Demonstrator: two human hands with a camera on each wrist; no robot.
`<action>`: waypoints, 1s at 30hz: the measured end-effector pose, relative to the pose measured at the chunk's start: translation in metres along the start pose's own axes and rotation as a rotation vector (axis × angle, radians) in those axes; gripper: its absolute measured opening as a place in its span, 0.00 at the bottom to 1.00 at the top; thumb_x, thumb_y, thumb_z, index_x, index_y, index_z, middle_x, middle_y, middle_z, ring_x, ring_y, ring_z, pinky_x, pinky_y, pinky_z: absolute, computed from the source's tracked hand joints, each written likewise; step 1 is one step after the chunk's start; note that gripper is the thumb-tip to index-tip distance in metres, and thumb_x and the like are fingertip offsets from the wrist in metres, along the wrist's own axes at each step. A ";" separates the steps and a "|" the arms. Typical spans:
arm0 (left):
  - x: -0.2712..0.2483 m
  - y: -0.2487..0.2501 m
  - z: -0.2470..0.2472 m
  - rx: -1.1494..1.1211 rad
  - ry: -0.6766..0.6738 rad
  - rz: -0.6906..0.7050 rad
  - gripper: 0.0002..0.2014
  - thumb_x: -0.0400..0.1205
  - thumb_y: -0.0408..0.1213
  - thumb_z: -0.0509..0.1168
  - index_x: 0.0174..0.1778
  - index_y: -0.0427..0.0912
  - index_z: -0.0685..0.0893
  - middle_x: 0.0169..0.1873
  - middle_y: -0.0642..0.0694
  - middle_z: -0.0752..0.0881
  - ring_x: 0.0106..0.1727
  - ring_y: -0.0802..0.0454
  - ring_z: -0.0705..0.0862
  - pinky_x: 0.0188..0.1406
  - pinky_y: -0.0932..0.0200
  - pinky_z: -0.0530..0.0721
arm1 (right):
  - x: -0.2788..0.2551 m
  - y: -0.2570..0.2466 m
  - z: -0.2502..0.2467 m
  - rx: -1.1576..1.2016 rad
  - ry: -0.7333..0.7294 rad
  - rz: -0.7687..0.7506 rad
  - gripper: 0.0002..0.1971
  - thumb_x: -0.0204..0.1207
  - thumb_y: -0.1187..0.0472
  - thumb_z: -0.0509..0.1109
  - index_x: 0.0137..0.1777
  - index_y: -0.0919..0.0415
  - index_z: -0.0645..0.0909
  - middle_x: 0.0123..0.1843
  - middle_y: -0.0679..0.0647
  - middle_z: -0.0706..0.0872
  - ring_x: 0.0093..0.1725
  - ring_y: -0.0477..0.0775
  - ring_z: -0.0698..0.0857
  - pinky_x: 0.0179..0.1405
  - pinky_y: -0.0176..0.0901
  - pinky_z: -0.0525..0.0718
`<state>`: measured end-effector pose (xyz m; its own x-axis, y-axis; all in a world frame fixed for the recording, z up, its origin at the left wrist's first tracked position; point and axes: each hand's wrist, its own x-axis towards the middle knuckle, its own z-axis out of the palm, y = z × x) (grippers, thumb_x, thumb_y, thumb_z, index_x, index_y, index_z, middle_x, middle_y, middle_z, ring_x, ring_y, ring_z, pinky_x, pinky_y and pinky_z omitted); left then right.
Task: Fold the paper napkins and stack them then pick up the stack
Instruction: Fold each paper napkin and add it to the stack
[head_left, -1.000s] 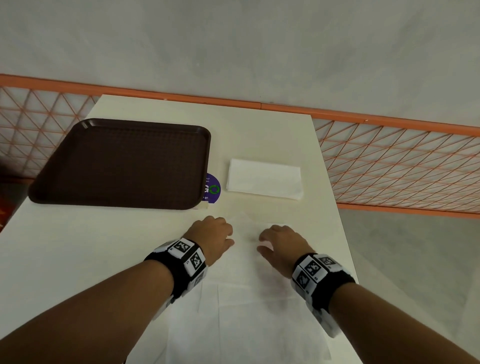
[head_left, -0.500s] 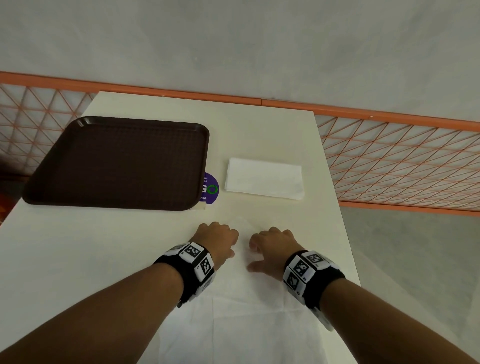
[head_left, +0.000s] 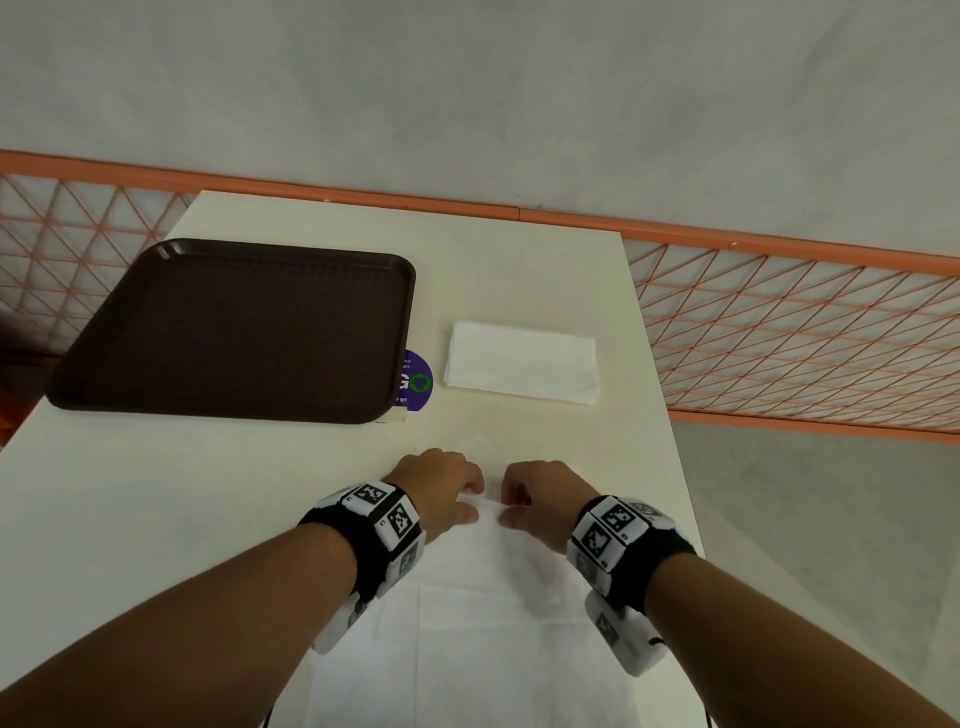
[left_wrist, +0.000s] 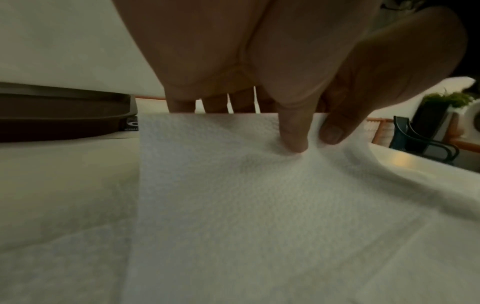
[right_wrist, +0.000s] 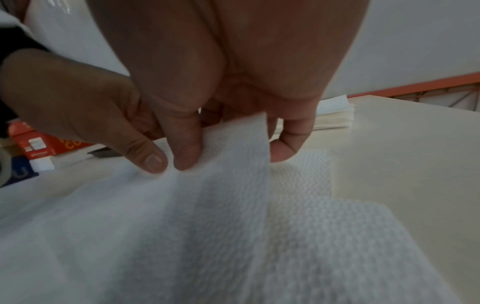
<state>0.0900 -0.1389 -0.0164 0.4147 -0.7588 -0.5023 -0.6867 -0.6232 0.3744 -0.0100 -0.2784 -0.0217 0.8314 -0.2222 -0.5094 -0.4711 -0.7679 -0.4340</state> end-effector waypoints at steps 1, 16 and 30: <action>-0.001 0.000 -0.002 -0.022 -0.010 -0.009 0.14 0.82 0.46 0.66 0.63 0.50 0.81 0.62 0.50 0.82 0.62 0.48 0.80 0.63 0.53 0.77 | -0.003 0.001 -0.002 0.038 0.019 -0.007 0.07 0.72 0.57 0.74 0.41 0.50 0.77 0.42 0.47 0.82 0.43 0.51 0.81 0.39 0.38 0.76; -0.007 -0.026 -0.028 -0.542 0.317 -0.119 0.05 0.80 0.40 0.70 0.45 0.43 0.88 0.35 0.45 0.89 0.36 0.47 0.88 0.44 0.54 0.87 | -0.032 0.037 -0.049 0.461 0.295 0.147 0.03 0.76 0.63 0.73 0.42 0.60 0.86 0.39 0.58 0.89 0.31 0.51 0.86 0.22 0.33 0.81; 0.068 -0.020 -0.050 -0.697 0.535 -0.303 0.16 0.79 0.41 0.70 0.32 0.33 0.79 0.26 0.43 0.75 0.29 0.49 0.73 0.33 0.60 0.72 | 0.029 0.074 -0.096 0.592 0.391 0.291 0.05 0.72 0.63 0.76 0.36 0.58 0.85 0.39 0.60 0.90 0.39 0.62 0.91 0.44 0.58 0.91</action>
<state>0.1618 -0.1874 -0.0188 0.8571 -0.4230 -0.2940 -0.0616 -0.6507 0.7569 0.0075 -0.3991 0.0033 0.6414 -0.6471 -0.4122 -0.6750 -0.2206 -0.7041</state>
